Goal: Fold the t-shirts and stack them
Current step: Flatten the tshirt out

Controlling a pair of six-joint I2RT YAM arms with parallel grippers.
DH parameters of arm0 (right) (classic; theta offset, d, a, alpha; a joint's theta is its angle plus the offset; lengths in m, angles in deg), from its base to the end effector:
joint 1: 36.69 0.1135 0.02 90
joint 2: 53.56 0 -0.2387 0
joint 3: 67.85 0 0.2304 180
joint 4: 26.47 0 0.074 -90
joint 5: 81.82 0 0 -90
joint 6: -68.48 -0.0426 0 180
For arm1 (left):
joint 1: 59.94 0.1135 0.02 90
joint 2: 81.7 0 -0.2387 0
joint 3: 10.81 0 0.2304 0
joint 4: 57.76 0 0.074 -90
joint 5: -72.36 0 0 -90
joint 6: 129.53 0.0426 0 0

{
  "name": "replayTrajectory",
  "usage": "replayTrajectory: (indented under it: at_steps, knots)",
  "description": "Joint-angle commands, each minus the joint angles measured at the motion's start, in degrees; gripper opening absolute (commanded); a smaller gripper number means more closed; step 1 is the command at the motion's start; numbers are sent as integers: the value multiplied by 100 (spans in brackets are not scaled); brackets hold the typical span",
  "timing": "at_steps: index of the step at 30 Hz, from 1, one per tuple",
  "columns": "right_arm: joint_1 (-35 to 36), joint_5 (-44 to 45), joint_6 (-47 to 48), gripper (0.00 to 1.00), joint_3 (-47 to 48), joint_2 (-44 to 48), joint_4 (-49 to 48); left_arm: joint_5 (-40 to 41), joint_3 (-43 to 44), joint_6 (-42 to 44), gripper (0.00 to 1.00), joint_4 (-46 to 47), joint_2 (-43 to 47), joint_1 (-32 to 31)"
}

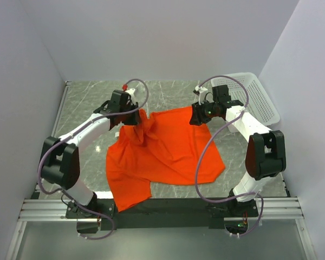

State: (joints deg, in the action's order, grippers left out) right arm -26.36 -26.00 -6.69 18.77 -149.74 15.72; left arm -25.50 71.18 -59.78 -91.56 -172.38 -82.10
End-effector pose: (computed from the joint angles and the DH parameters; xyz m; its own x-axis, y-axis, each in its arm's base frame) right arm 0.3307 0.0846 0.2268 -0.6213 -0.3285 -0.7114 -0.6719 0.6904 0.2680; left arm 0.3092 -0.1322 0.2389 -0.7486 -0.0653 -0.6598 0.2217 0.9132 -0.3419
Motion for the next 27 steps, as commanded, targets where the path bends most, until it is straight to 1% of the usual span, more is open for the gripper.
replayTrajectory:
  at_steps: [1, 2, 3, 4, 6, 9, 12, 13, 14, 16, 19, 21, 27]
  knots:
    - [-40, -116, 37, 47, 2, 161, -29, -769, 79, 723, 30, -178, -318, -17]
    - [-40, -125, 38, 47, 2, 161, -20, -752, 35, 724, 32, -187, -345, -17]
    - [-48, -125, 46, 47, 2, 152, -28, -718, 0, 724, 38, -178, -354, -17]
    - [-40, -116, 46, 47, 2, 161, -29, -613, -88, 707, 40, -161, -337, -17]
    - [-40, -133, 55, 47, 10, 135, -11, -489, -202, 654, 46, -12, -232, -17]
    - [-40, -142, 55, 47, 19, 109, -20, -436, -370, 584, 51, 182, 102, -9]
    - [-48, -142, 55, 47, 28, 91, -11, -392, -291, 400, 52, 218, 217, -17]
    - [-40, -134, 46, 47, 28, 91, -11, -409, -213, 208, 52, 209, 147, -26]
    - [-40, -133, 46, 47, 28, 82, -11, -296, -177, 75, 56, 200, 103, -43]
    - [-40, -116, 46, 47, 28, 82, -11, -190, -89, -249, 56, 226, -72, -157]
    - [-48, -116, 46, 47, 28, 73, -2, 309, -28, -680, 55, 288, -319, -411]
    - [-48, -116, 38, 47, 28, 65, -2, 757, 121, -901, 56, 191, -546, -535]
    - [-48, -116, 46, 47, 37, 38, 7, 1751, 631, -1551, 54, -212, -1135, -887]
